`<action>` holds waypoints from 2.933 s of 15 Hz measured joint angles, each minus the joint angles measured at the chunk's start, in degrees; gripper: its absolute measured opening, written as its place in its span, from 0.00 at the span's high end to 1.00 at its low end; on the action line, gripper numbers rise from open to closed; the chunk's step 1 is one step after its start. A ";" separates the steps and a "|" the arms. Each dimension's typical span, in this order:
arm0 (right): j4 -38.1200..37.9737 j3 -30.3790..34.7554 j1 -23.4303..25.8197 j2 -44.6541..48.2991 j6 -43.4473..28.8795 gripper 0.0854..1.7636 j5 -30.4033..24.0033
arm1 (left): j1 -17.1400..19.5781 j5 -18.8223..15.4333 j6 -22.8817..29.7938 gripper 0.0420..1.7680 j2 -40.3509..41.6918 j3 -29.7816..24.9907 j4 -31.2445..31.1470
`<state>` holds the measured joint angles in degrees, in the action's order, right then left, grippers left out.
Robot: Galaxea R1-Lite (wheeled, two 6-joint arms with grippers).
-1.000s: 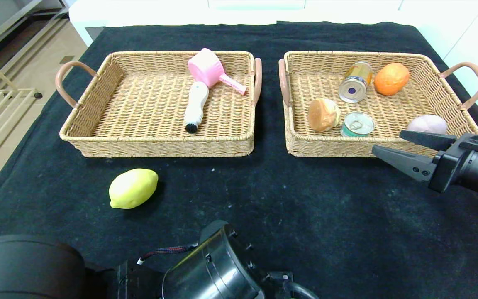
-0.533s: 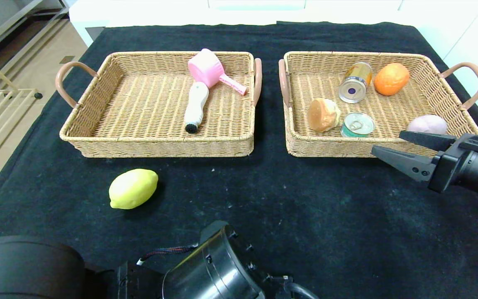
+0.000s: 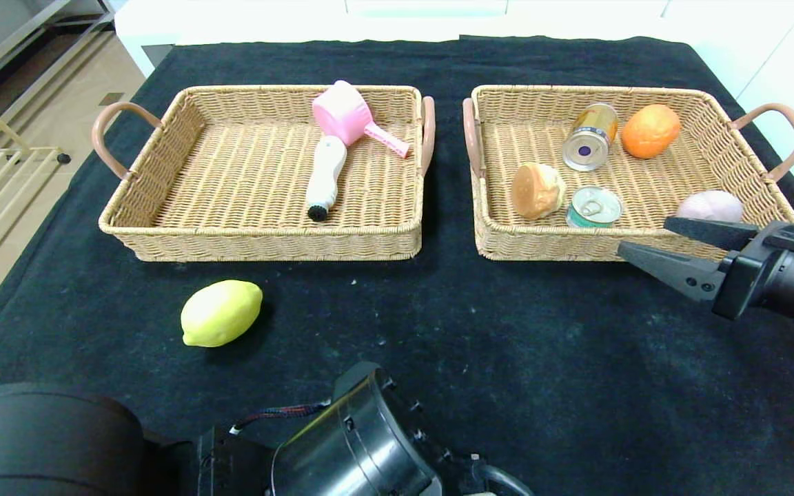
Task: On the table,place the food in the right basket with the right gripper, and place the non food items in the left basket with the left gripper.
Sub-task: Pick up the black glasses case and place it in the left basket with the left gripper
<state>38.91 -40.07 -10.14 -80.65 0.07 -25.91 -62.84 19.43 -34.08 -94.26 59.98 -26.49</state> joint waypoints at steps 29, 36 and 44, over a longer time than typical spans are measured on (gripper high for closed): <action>0.13 0.00 -0.11 -1.34 0.00 0.03 0.05 | 32.06 0.29 20.92 0.93 0.88 32.17 7.95; 0.13 0.00 -0.11 -1.43 0.00 0.03 0.06 | 40.69 0.35 20.05 0.93 -7.64 41.68 16.21; 0.13 0.00 -0.11 -1.45 -0.02 0.03 0.05 | 42.67 2.94 19.83 0.65 -12.56 44.09 20.38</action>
<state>39.05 -40.07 -10.25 -82.10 0.05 -25.86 -20.18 22.37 -14.25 -106.81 104.07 -6.11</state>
